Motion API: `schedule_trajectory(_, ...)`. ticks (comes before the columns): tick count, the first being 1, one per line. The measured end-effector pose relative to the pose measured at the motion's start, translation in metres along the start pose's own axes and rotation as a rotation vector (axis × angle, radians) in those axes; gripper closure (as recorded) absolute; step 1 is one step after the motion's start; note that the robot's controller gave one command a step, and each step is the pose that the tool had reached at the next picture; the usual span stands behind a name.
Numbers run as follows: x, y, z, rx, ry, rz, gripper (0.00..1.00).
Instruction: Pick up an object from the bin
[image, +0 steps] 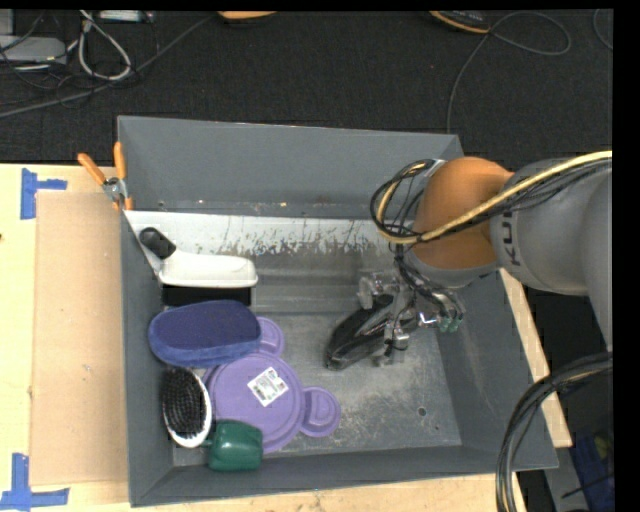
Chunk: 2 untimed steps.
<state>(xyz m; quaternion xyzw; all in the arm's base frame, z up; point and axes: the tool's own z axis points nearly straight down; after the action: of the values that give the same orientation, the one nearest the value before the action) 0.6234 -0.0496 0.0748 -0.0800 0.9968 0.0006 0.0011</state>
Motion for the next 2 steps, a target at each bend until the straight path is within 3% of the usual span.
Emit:
schedule_trajectory(1,0.002,0.015,-0.053,0.003,-0.004,-0.069,0.0)
schedule_trajectory(2,0.003,0.007,0.003,-0.004,0.009,-0.021,0.0)
